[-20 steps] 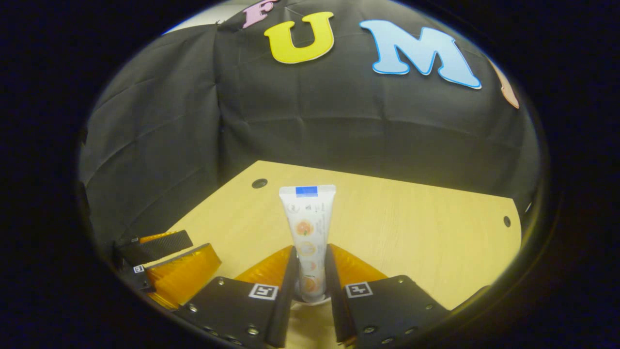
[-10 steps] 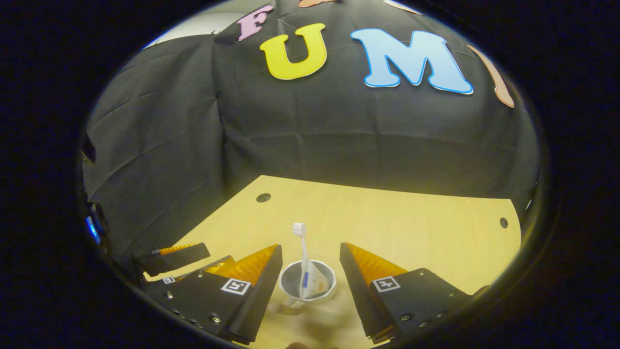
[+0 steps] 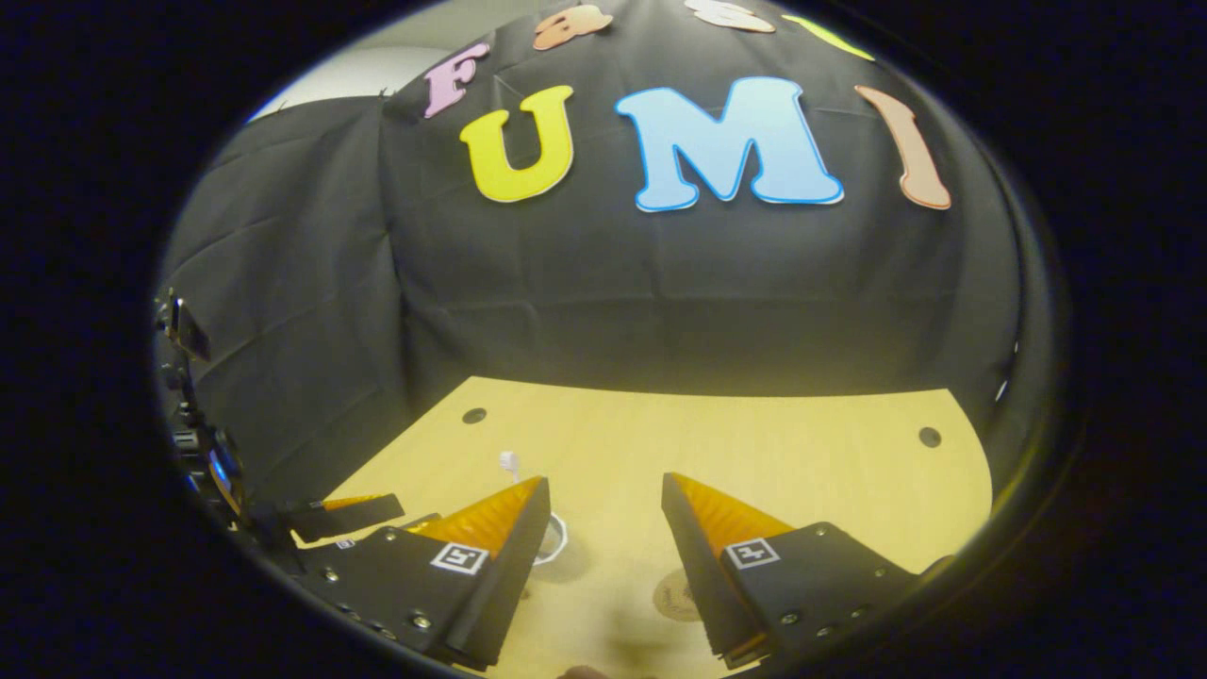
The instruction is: Put the toothbrush and toothpaste on the desktop into the cup, then pick up the cup and place it on the coaster on the desktop.
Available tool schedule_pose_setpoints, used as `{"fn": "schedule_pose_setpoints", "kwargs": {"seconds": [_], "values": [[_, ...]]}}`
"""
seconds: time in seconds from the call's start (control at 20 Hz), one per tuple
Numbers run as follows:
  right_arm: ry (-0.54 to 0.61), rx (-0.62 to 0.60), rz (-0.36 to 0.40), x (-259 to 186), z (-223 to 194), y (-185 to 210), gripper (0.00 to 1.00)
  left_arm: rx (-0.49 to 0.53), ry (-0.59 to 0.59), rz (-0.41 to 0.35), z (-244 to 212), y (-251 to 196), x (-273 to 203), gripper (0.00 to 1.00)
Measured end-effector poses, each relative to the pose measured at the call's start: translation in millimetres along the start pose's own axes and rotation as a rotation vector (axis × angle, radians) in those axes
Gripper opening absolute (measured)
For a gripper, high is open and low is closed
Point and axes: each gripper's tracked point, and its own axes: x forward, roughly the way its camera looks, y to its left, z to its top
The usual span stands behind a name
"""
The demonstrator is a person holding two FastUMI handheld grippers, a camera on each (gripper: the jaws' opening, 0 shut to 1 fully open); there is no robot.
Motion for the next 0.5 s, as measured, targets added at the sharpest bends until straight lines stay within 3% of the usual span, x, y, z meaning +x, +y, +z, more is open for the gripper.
{"fn": "schedule_pose_setpoints", "kwargs": {"seconds": [0.5], "values": [[0.037, 0.054, -0.058, -25, -17, -54, 0.76, 0.04, 0.169, -0.055, -44, -47, 19, 0.96]]}}
